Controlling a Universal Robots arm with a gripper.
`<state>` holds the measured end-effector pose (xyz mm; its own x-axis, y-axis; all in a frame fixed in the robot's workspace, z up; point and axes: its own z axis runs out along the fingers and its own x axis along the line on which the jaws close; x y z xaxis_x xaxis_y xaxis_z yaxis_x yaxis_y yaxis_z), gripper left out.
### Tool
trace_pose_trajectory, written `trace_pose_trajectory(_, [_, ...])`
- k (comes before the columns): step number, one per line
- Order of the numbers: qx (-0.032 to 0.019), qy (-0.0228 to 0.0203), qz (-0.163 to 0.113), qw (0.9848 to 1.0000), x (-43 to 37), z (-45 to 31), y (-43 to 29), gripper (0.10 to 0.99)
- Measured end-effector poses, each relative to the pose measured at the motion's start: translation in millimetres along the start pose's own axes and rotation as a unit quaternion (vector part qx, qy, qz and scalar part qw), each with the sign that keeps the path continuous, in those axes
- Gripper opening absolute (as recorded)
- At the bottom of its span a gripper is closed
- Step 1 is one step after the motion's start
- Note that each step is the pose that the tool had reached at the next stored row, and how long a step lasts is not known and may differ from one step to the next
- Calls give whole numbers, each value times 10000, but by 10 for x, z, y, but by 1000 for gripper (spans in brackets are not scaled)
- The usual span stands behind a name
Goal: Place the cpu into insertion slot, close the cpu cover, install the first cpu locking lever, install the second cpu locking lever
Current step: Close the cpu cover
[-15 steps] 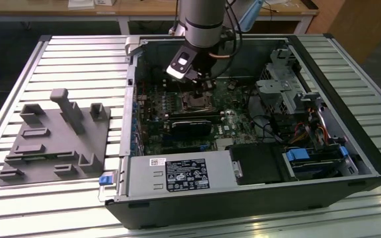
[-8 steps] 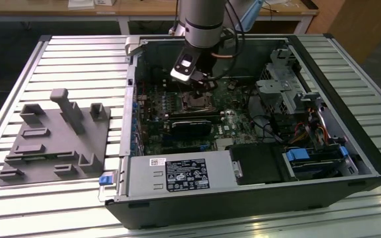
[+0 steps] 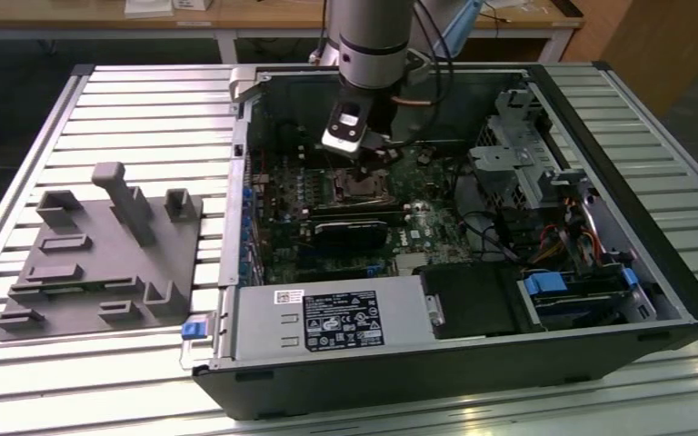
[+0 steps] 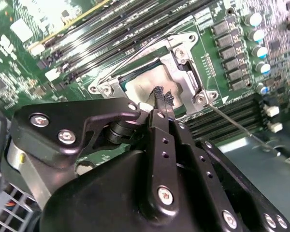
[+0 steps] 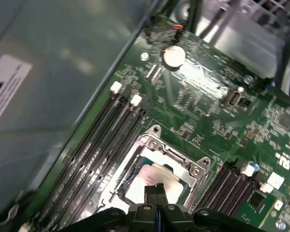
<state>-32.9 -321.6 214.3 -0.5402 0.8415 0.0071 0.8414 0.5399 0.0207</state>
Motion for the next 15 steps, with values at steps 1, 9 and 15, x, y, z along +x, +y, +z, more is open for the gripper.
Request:
trace_pose_trajectory(1, [1, 2, -89, 10000, 0, 1, 0, 106])
trace_pose_trajectory(9, [6, 17, -816, 9967, 0, 6, 0, 106])
trace_pose_trajectory(15, [10, 28, -1360, 9907, 0, 10, 0, 106])
